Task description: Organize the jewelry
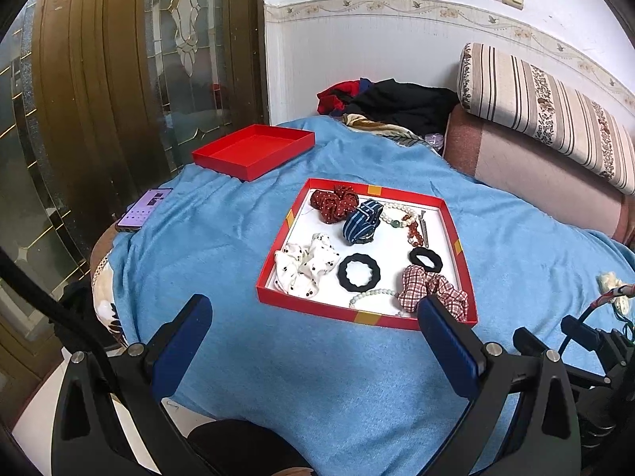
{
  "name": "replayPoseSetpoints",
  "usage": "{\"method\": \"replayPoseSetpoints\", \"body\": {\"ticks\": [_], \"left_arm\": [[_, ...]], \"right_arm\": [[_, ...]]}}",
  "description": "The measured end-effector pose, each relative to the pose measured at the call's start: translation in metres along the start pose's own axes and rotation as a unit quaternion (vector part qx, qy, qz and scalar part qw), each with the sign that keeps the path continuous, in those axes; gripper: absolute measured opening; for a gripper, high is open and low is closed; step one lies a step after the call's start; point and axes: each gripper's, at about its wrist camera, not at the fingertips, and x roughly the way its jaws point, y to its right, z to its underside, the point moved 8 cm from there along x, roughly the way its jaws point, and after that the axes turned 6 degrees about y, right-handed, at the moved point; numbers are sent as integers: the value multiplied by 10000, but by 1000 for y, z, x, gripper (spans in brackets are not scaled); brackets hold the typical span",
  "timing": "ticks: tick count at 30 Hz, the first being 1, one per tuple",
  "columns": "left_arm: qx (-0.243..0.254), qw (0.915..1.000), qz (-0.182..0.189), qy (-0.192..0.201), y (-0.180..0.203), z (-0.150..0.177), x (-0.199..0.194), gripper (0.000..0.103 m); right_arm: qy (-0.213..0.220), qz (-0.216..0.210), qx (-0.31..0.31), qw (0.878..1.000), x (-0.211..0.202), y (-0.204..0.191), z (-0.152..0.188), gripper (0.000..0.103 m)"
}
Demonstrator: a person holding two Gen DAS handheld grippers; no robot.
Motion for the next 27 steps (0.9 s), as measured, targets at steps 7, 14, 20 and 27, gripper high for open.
{"method": "replayPoseSetpoints", "body": {"ticks": [7,14,20,27], "left_arm": [[42,10000,23,-38,1,5,0,103],[132,9997,103,-188,7,13,5,103],[162,9994,148,-279,10,18,8,103],[152,9988,225,-408,13,25,12,103]], "right_arm": [[60,58,13,10000,-3,2,0,78],[25,110,72,9999,-3,6,3,79],[-13,139,129,9998,-2,7,6,80],[-38,147,124,9998,-1,8,8,81]]}}
